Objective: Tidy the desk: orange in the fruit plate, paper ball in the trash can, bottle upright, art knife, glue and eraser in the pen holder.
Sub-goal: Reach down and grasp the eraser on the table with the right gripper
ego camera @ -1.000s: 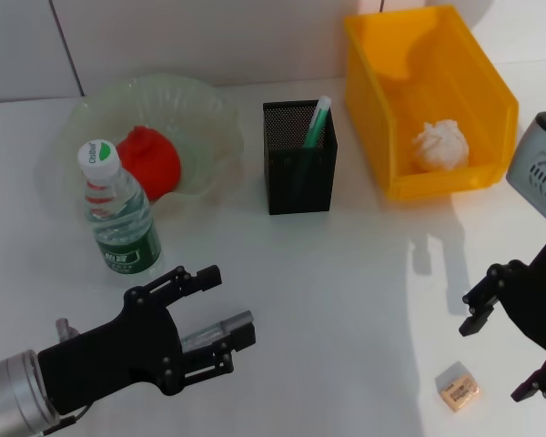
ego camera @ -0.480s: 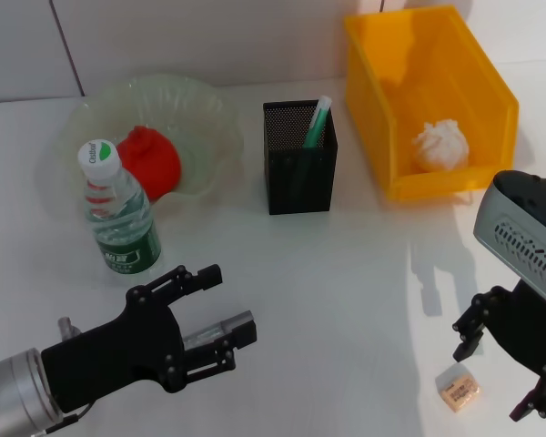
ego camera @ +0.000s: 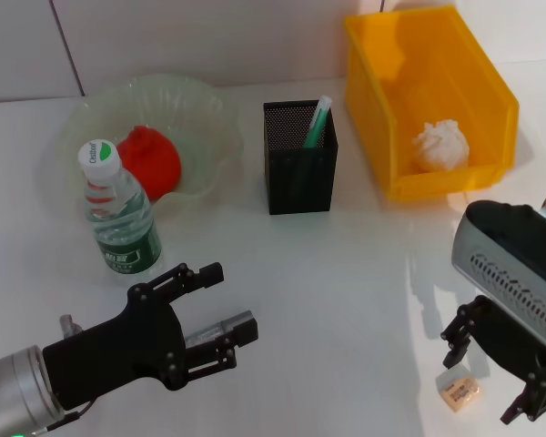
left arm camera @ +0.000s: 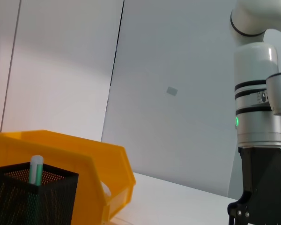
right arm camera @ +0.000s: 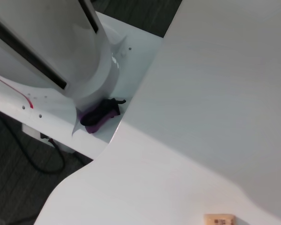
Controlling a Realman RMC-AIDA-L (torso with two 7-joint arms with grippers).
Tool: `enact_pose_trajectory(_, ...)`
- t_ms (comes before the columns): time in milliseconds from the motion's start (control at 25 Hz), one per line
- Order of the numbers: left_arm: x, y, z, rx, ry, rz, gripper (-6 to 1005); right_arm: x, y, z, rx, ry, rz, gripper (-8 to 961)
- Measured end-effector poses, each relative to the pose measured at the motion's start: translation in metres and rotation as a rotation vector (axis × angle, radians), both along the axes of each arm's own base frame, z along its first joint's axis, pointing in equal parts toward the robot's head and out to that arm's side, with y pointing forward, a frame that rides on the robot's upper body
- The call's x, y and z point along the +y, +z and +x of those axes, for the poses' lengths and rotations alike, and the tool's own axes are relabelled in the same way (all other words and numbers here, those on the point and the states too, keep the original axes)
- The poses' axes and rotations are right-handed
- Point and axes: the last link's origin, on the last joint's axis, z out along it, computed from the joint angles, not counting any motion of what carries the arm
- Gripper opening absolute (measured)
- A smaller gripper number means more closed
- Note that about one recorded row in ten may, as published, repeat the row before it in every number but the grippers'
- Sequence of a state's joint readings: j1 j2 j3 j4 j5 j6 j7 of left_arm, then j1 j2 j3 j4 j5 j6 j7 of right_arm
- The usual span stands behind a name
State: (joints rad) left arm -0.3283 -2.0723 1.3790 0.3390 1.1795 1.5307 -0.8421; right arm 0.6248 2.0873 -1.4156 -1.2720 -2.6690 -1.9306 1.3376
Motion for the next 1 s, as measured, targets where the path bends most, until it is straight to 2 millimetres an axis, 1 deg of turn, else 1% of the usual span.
enact_pose_trajectory(200, 0.0, 0.0, 0.0, 0.0, 0.0, 0.0, 828, -0.001, -0.014, 0.003, -0.013, 0.018, -0.017, 775)
enact_pose_trajectory(400, -0.001, 0.0, 0.0, -0.001, 0.001, -0.002, 828, 0.001, -0.018, 0.001, -0.005, 0.026, -0.009, 755)
enact_pose_trajectory(560, -0.002, -0.001, 0.0, 0.0, 0.001, -0.005, 828, 0.001, -0.024, 0.005, -0.014, 0.03, -0.012, 739)
enact_pose_trajectory(1000, -0.003, -0.001, 0.0, -0.003, -0.004, -0.009, 829, 0.006, -0.027, 0.003, -0.018, 0.017, 0.02, 696)
